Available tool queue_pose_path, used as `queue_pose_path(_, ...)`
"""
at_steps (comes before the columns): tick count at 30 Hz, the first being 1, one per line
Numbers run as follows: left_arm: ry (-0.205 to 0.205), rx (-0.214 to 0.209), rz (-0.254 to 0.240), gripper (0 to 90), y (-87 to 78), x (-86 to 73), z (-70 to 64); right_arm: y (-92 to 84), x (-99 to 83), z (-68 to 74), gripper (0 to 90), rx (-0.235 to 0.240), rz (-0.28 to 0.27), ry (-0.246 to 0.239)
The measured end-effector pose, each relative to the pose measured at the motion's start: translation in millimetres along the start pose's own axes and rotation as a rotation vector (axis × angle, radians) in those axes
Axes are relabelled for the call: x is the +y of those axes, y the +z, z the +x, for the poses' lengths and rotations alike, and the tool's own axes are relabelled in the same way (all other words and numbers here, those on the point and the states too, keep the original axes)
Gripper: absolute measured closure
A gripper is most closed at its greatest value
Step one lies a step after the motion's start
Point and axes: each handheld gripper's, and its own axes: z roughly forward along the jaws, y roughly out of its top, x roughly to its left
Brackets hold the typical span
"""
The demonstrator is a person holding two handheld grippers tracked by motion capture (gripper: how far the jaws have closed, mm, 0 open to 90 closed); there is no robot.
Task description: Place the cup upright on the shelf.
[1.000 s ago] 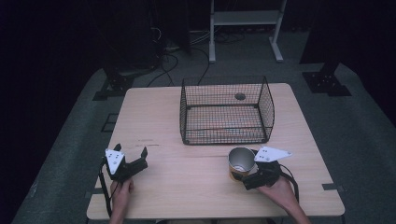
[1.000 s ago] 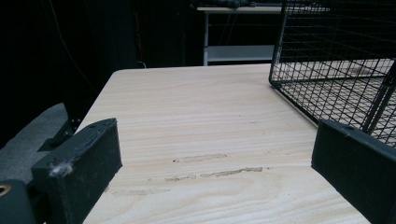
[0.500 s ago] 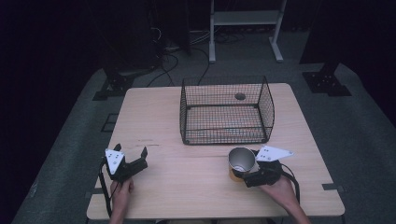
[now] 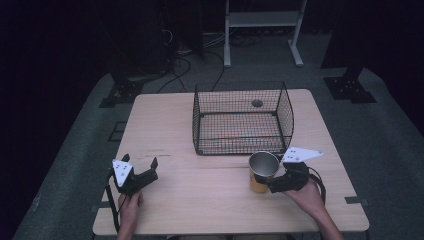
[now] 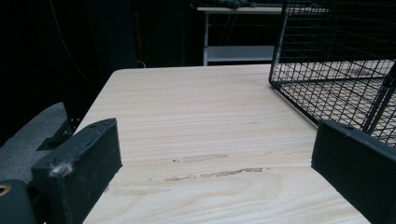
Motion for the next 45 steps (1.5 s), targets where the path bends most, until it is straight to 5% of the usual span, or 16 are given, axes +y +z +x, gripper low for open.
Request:
queue_pose_path(6, -0.002, 0.001, 0.001, 0.8, -0.1, 0.0, 0.2, -8.8, 19.2, -4.2, 12.5, 0.037, -0.001, 0.001)
queue_pose_path(17, -0.001, 0.005, 0.002, 0.8, -0.3, 0.0, -0.2, -19.4, 86.0, -25.5, 12.5, 0.082, -0.032, -0.025)
queue_pose_path(27, -0.003, 0.004, 0.002, 0.8, -0.4, 0.0, 0.2, 3.1, 130.5, -49.8, 12.5, 0.073, 0.013, -0.047)
queue_pose_path(45, -0.006, 0.000, 0.002, 0.8, -0.3, 0.1, 0.9, 49.1, 153.4, -97.5, 12.5, 0.074, 0.043, 0.029)
